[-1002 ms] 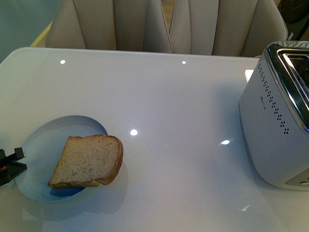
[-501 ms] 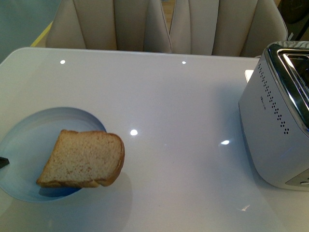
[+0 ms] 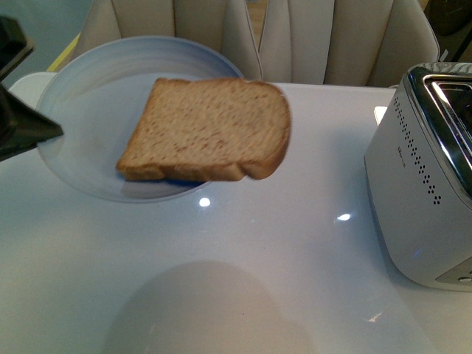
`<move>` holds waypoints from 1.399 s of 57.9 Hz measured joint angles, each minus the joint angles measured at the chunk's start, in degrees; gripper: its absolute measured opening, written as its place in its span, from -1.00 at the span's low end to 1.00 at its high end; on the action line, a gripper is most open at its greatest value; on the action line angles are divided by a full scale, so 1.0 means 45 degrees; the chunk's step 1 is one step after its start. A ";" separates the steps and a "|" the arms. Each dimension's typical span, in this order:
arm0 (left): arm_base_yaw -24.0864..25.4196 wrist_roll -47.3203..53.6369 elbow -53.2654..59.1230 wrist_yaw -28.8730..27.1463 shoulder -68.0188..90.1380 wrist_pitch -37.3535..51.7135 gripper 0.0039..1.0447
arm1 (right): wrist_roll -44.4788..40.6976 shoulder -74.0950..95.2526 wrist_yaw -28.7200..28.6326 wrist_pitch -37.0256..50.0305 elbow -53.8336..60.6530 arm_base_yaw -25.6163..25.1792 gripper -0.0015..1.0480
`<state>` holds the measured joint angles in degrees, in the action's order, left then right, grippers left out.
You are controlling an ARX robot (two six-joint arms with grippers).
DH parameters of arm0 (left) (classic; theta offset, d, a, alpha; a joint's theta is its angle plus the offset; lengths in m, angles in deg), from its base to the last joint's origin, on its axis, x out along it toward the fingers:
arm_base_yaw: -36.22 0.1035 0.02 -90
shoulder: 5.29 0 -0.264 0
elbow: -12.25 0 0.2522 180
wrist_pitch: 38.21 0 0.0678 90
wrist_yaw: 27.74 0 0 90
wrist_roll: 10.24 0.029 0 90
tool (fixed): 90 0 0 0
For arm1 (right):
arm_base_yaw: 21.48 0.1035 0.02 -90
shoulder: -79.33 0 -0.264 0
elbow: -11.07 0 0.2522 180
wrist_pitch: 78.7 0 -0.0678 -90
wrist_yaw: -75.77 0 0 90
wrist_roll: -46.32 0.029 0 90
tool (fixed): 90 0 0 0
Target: Left arm holds plate, right arm toasts bread
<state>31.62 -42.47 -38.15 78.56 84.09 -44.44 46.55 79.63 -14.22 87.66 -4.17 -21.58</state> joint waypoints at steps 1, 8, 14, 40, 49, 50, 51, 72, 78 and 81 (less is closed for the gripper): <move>-0.0219 -0.0126 -0.0136 -0.0053 -0.0078 -0.0117 -0.94 | 0.0000 0.0000 0.0000 0.0000 0.0000 0.0000 0.83; -0.1379 -0.0738 -0.0865 -0.0481 -0.0316 -0.0631 -0.94 | 0.0000 0.0000 0.0000 0.0000 0.0000 0.0000 0.83; -0.2307 -0.1151 -0.1423 -0.0879 -0.0345 -0.0947 -0.94 | 0.0000 0.0000 0.0000 0.0000 0.0000 0.0000 0.83; -0.5319 -0.2671 -0.2788 -0.1909 -0.0491 -0.2297 -0.94 | 0.0000 0.0005 0.0000 0.0000 0.0000 0.0000 0.83; -0.5717 -0.3026 -0.2905 -0.1923 -0.0646 -0.2399 -0.94 | 0.0000 0.0000 0.0000 0.0000 0.0000 0.0000 0.83; -0.5746 -0.3075 -0.2919 -0.1943 -0.0670 -0.2419 -0.94 | 0.0000 0.0005 0.0000 0.0000 0.0000 0.0000 0.83; -0.5761 -0.3104 -0.2924 -0.1953 -0.0675 -0.2429 -0.94 | 0.0000 0.0000 0.0000 0.0000 0.0000 0.0000 0.83; -0.5931 -0.3580 -0.2997 -0.2006 -0.0704 -0.2501 -0.94 | 0.0000 0.0000 0.0000 0.0000 0.0000 0.0000 0.83; -0.5935 -0.3580 -0.2997 -0.2011 -0.0704 -0.2501 -0.94 | 0.0000 0.0000 0.0000 0.0000 0.0000 0.0000 0.83; -0.5935 -0.3585 -0.2997 -0.2011 -0.0704 -0.2501 -0.94 | 0.0000 0.0000 0.0000 0.0000 0.0000 0.0000 0.83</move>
<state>4.91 -58.60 -51.64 69.51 80.92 -55.70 46.55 79.63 -14.22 87.66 -4.17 -21.58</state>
